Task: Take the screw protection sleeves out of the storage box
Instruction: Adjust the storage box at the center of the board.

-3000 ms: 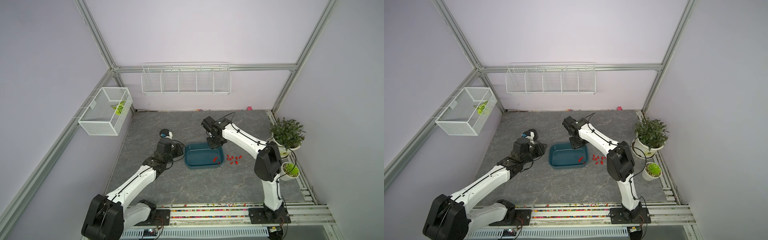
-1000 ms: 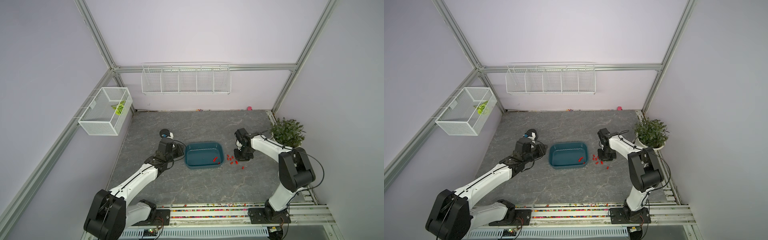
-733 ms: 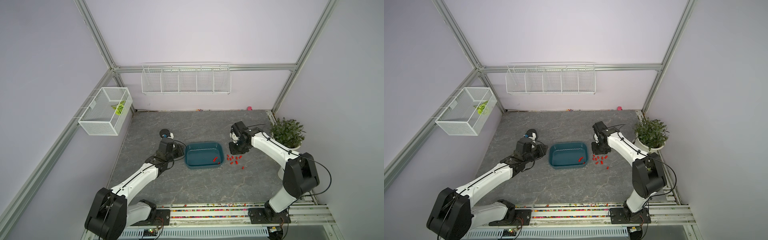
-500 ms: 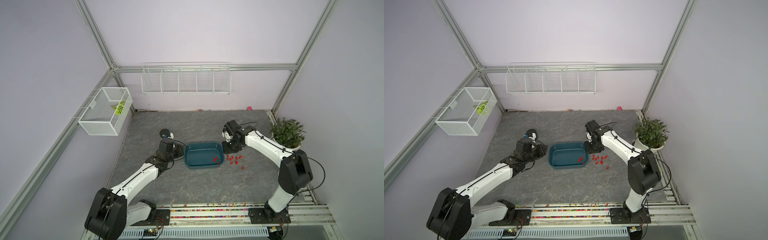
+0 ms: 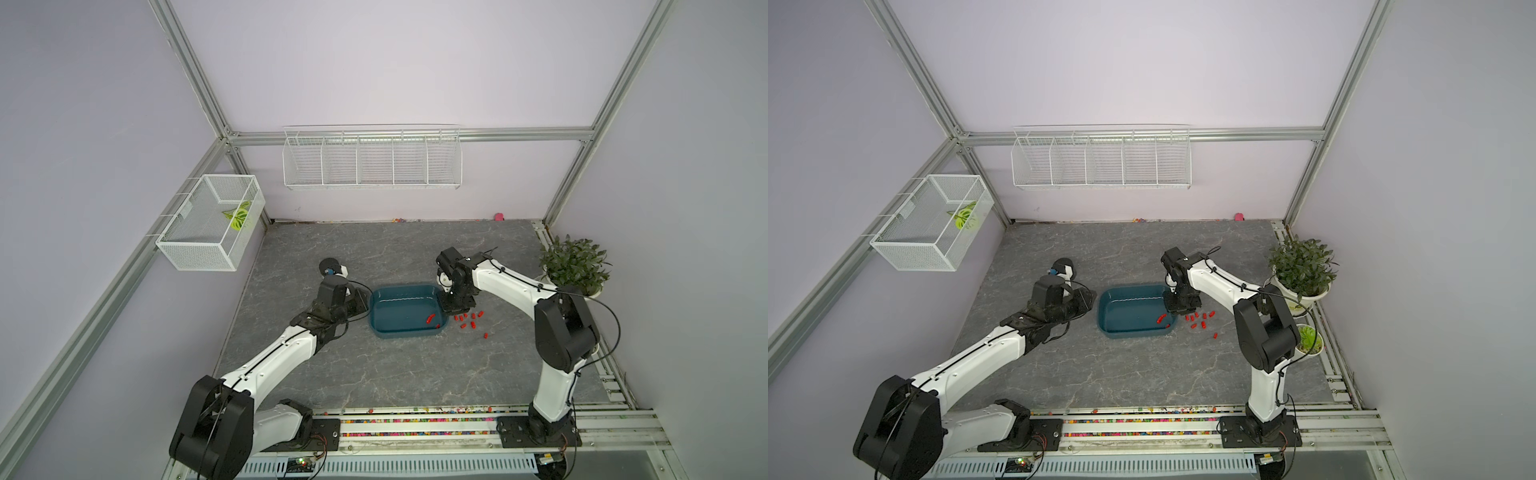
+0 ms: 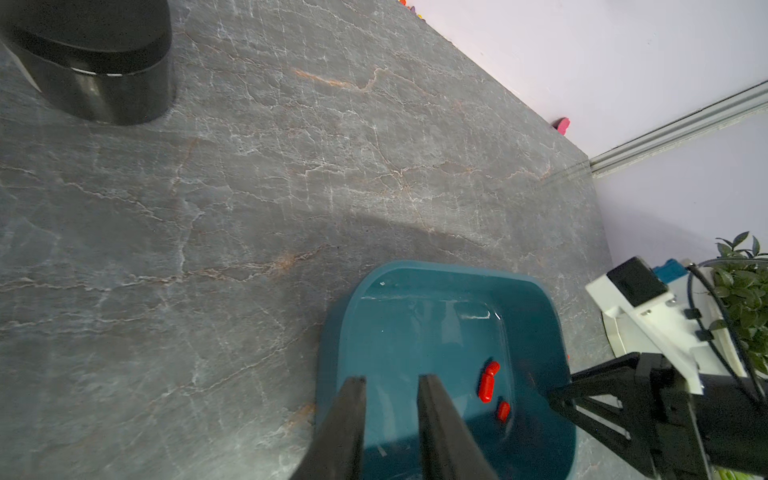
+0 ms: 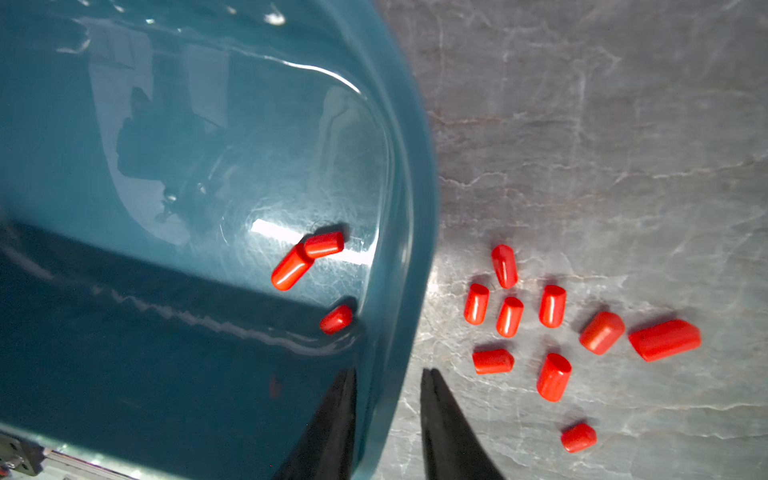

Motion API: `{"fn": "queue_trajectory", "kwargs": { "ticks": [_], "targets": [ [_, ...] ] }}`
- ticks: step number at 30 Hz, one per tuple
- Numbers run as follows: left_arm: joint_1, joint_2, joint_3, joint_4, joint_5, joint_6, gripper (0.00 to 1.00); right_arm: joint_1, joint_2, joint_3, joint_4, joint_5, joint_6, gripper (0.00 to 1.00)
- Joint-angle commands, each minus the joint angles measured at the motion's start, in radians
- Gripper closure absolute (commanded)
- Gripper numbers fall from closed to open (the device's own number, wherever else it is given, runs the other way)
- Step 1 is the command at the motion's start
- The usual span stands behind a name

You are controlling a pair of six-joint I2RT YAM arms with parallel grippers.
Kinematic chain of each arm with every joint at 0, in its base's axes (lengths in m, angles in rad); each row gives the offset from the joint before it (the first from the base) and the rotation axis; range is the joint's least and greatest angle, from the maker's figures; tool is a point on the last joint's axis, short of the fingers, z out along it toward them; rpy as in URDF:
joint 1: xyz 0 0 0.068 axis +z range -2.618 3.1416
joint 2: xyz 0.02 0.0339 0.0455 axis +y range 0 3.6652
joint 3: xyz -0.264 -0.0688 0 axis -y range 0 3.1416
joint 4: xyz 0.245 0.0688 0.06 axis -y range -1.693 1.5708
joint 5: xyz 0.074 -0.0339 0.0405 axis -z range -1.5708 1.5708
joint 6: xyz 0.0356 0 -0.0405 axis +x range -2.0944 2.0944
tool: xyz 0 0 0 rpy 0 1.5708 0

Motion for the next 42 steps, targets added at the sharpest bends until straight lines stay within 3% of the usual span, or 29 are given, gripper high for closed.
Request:
{"fn": "queue_trajectory", "kwargs": {
  "ticks": [1,14,22,29,38,42],
  "targets": [
    [0.005,0.008,0.027,-0.006,0.006,0.001,0.71,0.001,0.037,0.046,-0.057,-0.018,-0.002,0.76],
    [0.004,-0.016,0.012,0.001,-0.007,-0.005,0.71,-0.007,0.147,0.282,-0.335,-0.002,-0.021,1.00],
    [0.006,-0.026,0.005,0.005,-0.009,-0.005,0.71,-0.013,0.203,0.323,-0.446,-0.049,-0.006,1.00],
    [0.006,-0.024,0.005,0.005,-0.011,-0.006,0.71,-0.101,0.229,0.316,-0.499,-0.161,-0.033,1.00],
    [0.006,-0.031,0.001,0.008,-0.015,-0.008,0.71,-0.108,0.257,0.460,-0.665,-0.157,-0.052,1.00],
    [0.006,-0.037,-0.002,0.010,-0.014,-0.009,0.71,-0.108,0.235,0.484,-0.647,-0.145,-0.036,1.00]
  ]
}}
